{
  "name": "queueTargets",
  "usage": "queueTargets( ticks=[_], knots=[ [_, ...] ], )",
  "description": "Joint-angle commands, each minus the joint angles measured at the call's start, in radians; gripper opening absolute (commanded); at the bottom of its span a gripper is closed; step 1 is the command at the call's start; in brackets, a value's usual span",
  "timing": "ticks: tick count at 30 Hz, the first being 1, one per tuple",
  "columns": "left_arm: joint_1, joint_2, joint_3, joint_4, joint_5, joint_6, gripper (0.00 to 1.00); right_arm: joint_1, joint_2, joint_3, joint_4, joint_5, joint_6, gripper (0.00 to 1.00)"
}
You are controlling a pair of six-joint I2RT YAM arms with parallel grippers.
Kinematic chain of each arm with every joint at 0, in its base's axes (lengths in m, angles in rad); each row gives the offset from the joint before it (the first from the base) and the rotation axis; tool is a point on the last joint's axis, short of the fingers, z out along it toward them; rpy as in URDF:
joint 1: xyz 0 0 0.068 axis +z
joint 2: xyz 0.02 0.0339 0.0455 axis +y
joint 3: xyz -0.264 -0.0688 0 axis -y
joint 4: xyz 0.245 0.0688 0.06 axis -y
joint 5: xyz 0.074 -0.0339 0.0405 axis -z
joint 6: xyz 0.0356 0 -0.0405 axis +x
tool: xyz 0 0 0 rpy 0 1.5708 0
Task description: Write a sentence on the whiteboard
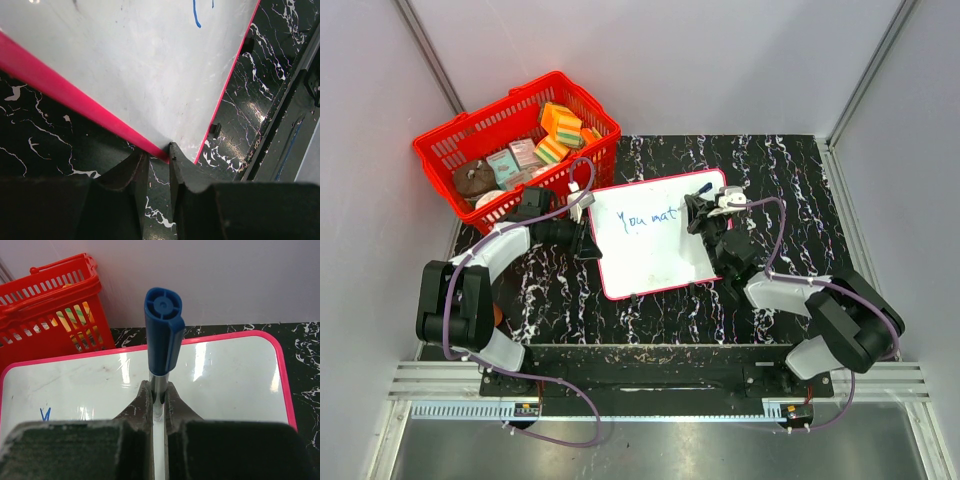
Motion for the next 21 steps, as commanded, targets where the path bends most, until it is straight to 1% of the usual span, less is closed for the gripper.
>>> queueTargets(
  ticks=[1, 13, 21],
  knots=[
    [-0.012, -0.045, 0.009, 0.049, -0.005, 0.049, 0.0, -0.017, 0.022, 0.044, 0.024, 0.0, 0.017, 0.0],
    [-0.012, -0.045, 0.012, 0.051, -0.007, 0.047, 0.0, -0.018, 0.021, 0.027, 0.033, -0.027, 0.035, 0.0],
    [-0.01, -0.044, 0.013, 0.049, -0.008, 0.047, 0.0, -0.02, 0.012, 0.01, 0.013, 0.045, 0.025, 0.0]
  ],
)
